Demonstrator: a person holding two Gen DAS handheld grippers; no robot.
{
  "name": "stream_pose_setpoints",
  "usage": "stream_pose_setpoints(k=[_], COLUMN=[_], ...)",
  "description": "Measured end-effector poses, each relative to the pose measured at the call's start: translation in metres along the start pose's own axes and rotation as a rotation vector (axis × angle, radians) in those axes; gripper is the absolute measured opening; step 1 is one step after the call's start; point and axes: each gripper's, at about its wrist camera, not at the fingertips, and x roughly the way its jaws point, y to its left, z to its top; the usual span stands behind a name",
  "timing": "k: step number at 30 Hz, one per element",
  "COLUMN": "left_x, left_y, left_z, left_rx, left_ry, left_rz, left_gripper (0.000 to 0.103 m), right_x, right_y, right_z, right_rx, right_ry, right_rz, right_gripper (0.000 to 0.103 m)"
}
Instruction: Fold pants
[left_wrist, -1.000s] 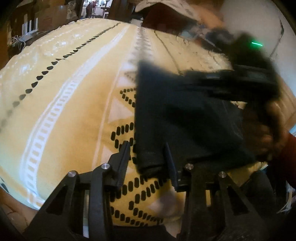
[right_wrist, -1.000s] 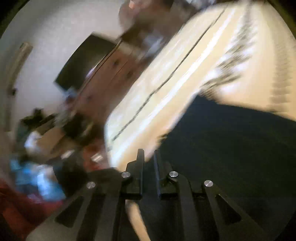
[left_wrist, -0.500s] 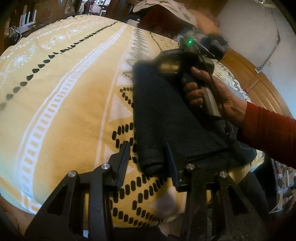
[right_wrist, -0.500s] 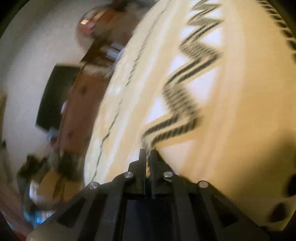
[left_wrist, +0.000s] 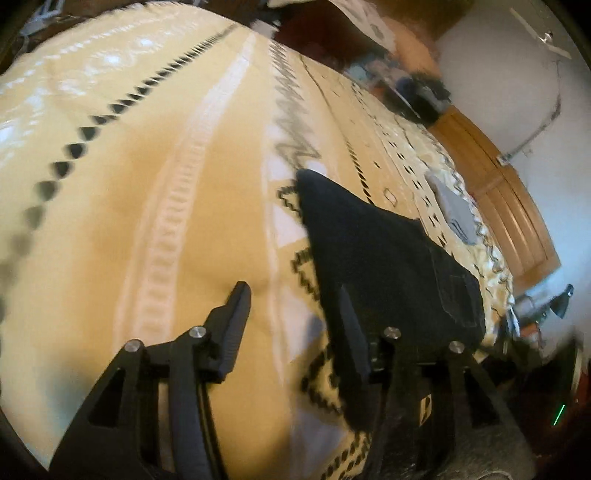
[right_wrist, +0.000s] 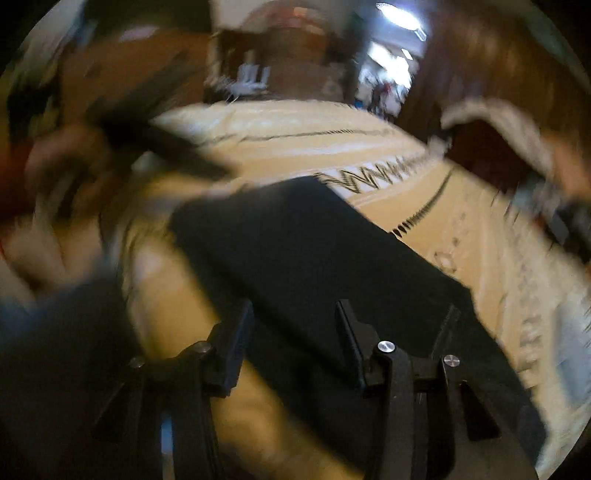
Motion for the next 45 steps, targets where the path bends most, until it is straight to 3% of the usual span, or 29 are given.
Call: stream_pose_setpoints(k=[1,5,8,10,19,25,34,39,45], left_x=[0.004,0.017,0.019,0.023,0.048,0.055,0.073,0.075,0.075], left_y=[-0.005,-0.021,-0.027,-0.026,-0.031,-0.032,-0.03,-0.031,-0.028], left_z=[0.0,0.006,0.008,0.011,0.032,0.042,0.062,0.063,0.063], left_rx=[0.014,0.083,0.134,0.152,0.169,0.188,0.174,0.19,0.185], left_ry=[0.013,0.051,0.066,0.076,0.089,0.108,0.109,0.098,0.094], left_rz=[-0.001,0.017,0.04,0.053,0.065,0.046,0.046,0.064,0.056], left_gripper=[0.056,0.059,0.059,0.059,0.059,0.06,0.061,0.061,0.061], right_x=[0.0,0.022,0.037,0.041,0.059,0.065,0.096,0.104,0.104], right_y=[0.017,0.054,0.061,0.063,0.059,0.062,0.049,0.044,0.049], right_z=[-0.003,-0.005,0.007,0.009,0.015,0.005,0.036,0.036,0.038], right_rx=[-0.053,-0.214,-0.275,-0.303,-0.321,-0.328,-0.264,-0.206,-0.224], right_ry=[0.002,0.017,-0.006,-0.003,0.028,0.047,0.04,0.053,0.061], right_rz=[-0.04,-0.164,-0.274,-0.302,-0.233,-0.259,-0.243,-0.213,-0.196], right_gripper=[0.06,0.058,0.058,0.058,0.058,0.058,0.058,0.054,0.047])
